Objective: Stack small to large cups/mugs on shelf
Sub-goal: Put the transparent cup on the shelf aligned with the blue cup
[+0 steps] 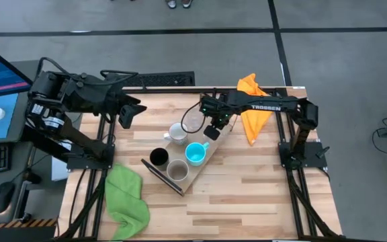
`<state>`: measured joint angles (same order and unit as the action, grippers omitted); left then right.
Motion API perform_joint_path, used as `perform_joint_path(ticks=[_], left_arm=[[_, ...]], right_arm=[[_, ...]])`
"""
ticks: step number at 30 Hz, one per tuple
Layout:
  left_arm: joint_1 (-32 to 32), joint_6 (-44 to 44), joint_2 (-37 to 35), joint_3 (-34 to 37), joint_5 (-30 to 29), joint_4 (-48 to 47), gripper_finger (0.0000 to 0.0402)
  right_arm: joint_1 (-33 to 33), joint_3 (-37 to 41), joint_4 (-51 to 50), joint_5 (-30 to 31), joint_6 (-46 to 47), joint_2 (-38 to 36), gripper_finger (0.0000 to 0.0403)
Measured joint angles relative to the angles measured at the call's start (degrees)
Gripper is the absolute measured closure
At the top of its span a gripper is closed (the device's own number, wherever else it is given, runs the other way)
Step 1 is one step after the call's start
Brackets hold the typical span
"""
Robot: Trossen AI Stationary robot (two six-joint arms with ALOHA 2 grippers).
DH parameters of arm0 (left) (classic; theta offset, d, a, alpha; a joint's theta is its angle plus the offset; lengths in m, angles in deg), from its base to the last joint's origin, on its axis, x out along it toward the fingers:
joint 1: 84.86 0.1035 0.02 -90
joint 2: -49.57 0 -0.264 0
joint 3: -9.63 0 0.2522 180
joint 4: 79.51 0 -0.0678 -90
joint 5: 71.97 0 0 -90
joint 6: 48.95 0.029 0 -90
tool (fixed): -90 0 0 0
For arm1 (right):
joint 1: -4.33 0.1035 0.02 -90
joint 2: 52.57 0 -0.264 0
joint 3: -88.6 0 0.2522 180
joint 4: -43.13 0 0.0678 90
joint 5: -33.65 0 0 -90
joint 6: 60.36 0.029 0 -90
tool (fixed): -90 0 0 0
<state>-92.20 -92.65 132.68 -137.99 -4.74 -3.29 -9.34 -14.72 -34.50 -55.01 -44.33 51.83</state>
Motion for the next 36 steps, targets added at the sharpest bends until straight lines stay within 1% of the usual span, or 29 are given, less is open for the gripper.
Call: perform_joint_path(ticks=[7,22,32,36], left_arm=[[0.0,0.0,0.0,0.0,0.8,0.0,0.0214],[0.0,-0.1,0.0,0.0,1.3,0.0,0.0214],[0.0,0.0,0.0,0.0,1.3,0.0,0.0214],[0.0,0.1,0.0,0.0,1.3,0.0,0.0214]], right_arm=[[0.0,0.0,0.2,0.0,0.0,0.0,0.0389],[-0.9,0.0,2.1,0.2,0.4,0.0,0.0353],[-1.1,0.0,2.0,0.0,0.2,0.0,0.0351],[-1.2,0.0,2.0,-2.0,0.0,0.0,0.0351]])
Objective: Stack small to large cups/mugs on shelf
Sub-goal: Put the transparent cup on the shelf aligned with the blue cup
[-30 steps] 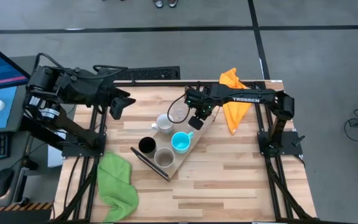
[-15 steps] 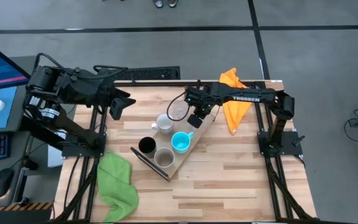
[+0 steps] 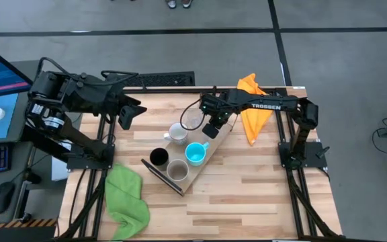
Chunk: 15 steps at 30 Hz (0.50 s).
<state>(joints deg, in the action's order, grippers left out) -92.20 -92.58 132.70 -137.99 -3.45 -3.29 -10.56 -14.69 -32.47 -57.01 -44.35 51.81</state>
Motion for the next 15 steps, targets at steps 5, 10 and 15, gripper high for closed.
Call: perform_joint_path(ticks=[5,10,15], left_arm=[[0.0,0.1,0.0,0.0,0.1,0.0,0.0214],[0.0,0.1,0.0,0.0,0.3,0.0,0.0214],[0.0,0.1,0.0,0.0,1.5,0.0,0.0214]], right_arm=[[0.0,0.0,0.3,-0.6,0.0,0.0,0.0350],[-0.3,0.0,0.6,-1.1,0.0,0.0,0.0350],[-0.3,0.0,0.6,-1.3,0.0,0.0,0.0334]])
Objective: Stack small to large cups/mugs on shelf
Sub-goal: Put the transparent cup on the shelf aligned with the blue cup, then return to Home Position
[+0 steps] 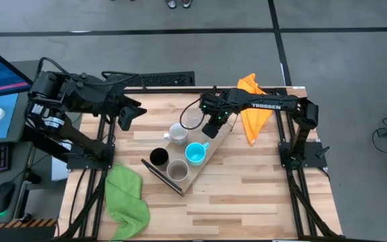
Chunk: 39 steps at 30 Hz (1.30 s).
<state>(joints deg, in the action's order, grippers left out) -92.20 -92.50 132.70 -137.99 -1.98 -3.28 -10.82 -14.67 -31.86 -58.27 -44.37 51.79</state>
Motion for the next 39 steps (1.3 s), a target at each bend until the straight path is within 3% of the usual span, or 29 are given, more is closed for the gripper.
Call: perform_joint_path(ticks=[7,17,25,31,34,39], left_arm=[[0.0,0.0,0.0,0.0,0.2,0.0,0.0214],[0.0,0.7,0.0,0.0,0.2,0.0,0.0214],[0.0,3.5,-1.5,0.0,0.2,2.7,0.0214],[-1.1,15.0,-5.1,0.0,1.2,9.1,0.0214],[-1.7,21.4,-6.9,0.0,0.7,6.8,0.0214],[-1.7,20.5,-9.5,0.0,-1.0,2.5,0.0214]], right_arm=[[0.0,0.0,0.0,0.0,0.0,0.0,0.0298],[0.0,-0.1,0.0,1.7,0.5,-0.5,0.0292],[0.5,-12.4,-6.0,0.7,-1.0,-3.0,0.0287],[1.5,-21.1,-7.1,-1.2,-2.7,-12.4,0.0287],[2.1,-23.0,-4.6,-1.1,-4.6,-19.0,0.0287],[4.6,-23.2,-4.4,-1.0,-8.9,-31.2,0.0287]])
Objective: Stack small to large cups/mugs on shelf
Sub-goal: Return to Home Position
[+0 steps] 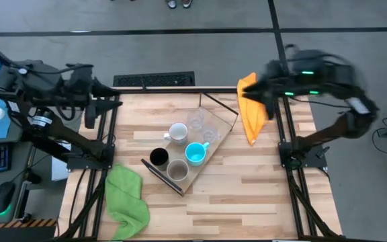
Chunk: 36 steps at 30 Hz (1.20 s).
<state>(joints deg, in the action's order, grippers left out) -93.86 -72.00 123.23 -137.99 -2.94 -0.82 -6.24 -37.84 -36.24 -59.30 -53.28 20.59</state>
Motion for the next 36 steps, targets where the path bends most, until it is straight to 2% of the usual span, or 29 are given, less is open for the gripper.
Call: perform_joint_path(ticks=[3,5,9,12,15,21,26,29,32,34,36], left_arm=[[-0.1,4.3,-1.1,1.1,-0.5,1.4,0.0214],[-0.4,6.4,-2.5,2.8,-0.1,3.5,0.0214],[-1.2,10.1,-8.2,10.4,2.3,10.8,0.0214],[-1.9,11.3,-15.0,21.3,6.0,20.4,0.0214],[-2.3,12.2,-22.7,35.5,8.2,31.6,0.0214],[-2.2,7.1,-39.5,64.7,5.8,46.0,0.0214],[-2.2,5.7,-54.7,85.9,13.5,63.3,0.0214],[-2.2,3.7,-63.4,96.0,14.7,68.3,0.0214],[-2.2,2.4,-72.1,104.7,15.6,73.7,0.0214],[-2.2,2.5,-73.7,109.4,16.3,79.0,0.0214],[-2.3,3.1,-73.1,111.8,19.2,78.8,0.0214]], right_arm=[[2.3,1.0,-2.4,1.4,-2.7,-7.0,0.0287],[4.5,3.7,-1.0,6.5,-2.0,-11.9,0.0287],[10.2,15.4,4.3,15.2,2.0,-22.1,0.0287],[13.8,28.2,11.3,16.2,3.6,-31.0,0.0287],[16.5,41.4,20.1,16.5,6.3,-39.7,0.0287],[19.2,63.3,36.2,18.0,10.8,-52.3,0.0287],[20.0,77.2,46.2,18.2,10.5,-62.4,0.0287],[20.0,83.5,50.2,17.8,10.5,-68.7,0.0287],[20.0,90.3,54.9,14.0,9.7,-73.2,0.0287],[20.1,93.7,58.7,9.4,8.5,-72.9,0.0287],[20.6,96.1,62.6,6.3,7.7,-72.4,0.0287]])
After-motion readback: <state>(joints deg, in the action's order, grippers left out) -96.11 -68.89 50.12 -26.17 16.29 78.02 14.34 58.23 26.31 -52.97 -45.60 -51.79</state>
